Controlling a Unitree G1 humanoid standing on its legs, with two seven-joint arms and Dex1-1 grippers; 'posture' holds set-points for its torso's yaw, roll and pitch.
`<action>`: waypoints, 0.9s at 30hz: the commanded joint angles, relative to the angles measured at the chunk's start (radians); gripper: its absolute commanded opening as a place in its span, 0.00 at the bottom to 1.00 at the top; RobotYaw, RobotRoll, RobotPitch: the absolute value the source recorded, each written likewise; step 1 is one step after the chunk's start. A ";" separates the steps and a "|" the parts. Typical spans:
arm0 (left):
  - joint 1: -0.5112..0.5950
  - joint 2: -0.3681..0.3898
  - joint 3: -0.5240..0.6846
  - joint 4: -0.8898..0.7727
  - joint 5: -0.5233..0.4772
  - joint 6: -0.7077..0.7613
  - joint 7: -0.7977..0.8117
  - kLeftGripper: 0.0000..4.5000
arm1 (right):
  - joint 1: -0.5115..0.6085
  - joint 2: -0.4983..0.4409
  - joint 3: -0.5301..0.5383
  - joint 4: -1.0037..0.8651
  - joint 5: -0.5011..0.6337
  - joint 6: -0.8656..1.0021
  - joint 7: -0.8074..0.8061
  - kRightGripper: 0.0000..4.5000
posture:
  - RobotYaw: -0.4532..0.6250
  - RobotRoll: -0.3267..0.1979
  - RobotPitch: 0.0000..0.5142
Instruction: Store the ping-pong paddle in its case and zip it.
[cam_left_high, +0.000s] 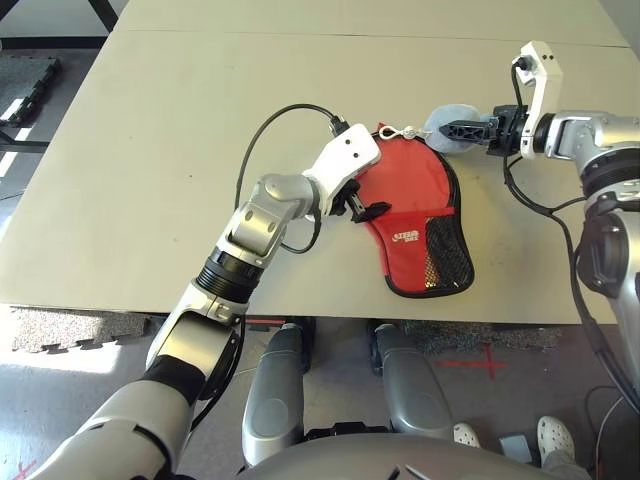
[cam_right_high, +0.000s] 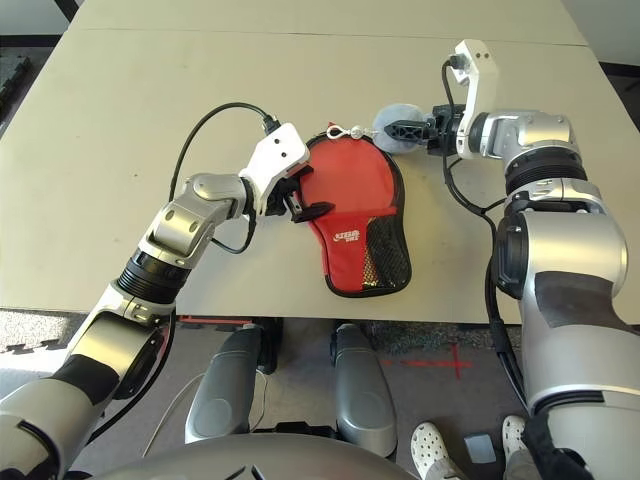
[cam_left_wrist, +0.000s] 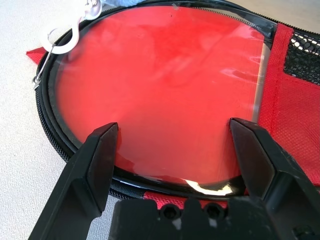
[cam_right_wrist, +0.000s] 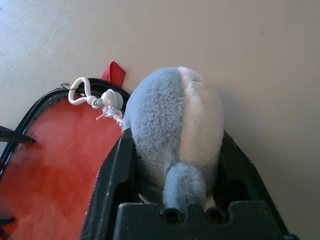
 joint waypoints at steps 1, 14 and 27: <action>0.043 0.004 -0.065 0.080 0.024 0.039 -0.013 1.00 | 0.026 -0.047 0.000 -0.004 -0.016 0.002 0.001 0.24 | 0.37 0.62 0.53; 0.035 0.001 -0.079 0.095 0.022 0.045 -0.023 1.00 | 0.045 -0.121 0.031 0.003 -0.086 -0.076 -0.004 0.05 | 0.37 0.62 0.54; 0.031 -0.009 -0.077 0.117 0.021 0.035 -0.014 1.00 | 0.059 -0.345 0.186 -0.009 -0.200 -0.074 0.395 0.04 | 0.35 0.62 0.55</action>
